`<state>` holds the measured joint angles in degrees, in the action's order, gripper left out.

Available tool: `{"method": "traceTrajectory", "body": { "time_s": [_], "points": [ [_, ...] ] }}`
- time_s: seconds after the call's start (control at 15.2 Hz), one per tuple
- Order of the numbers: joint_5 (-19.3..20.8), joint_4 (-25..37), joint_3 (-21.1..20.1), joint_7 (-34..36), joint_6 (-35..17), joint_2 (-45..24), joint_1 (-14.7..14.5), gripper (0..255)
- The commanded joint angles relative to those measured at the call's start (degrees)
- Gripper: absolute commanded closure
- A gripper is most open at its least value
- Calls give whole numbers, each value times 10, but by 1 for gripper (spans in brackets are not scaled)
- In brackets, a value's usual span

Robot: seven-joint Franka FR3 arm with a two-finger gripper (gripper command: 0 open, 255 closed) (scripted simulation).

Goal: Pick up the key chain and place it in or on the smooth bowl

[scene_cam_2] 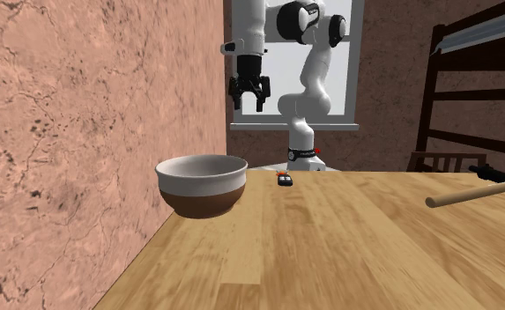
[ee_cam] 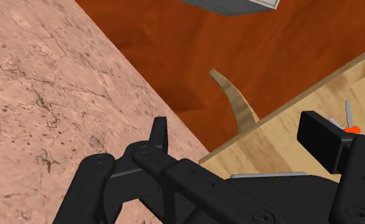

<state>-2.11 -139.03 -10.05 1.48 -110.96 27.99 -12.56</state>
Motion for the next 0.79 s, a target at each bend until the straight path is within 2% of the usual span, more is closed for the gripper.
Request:
{"method": "traceTrajectory", "body": {
  "time_s": [0.0,0.4,0.73],
  "points": [
    [-6,2,-17,5,-32,-27,-13,0],
    [-7,24,-62,15,-111,-112,-42,0],
    [10,54,-99,30,-170,-189,-63,0]
  ]
}}
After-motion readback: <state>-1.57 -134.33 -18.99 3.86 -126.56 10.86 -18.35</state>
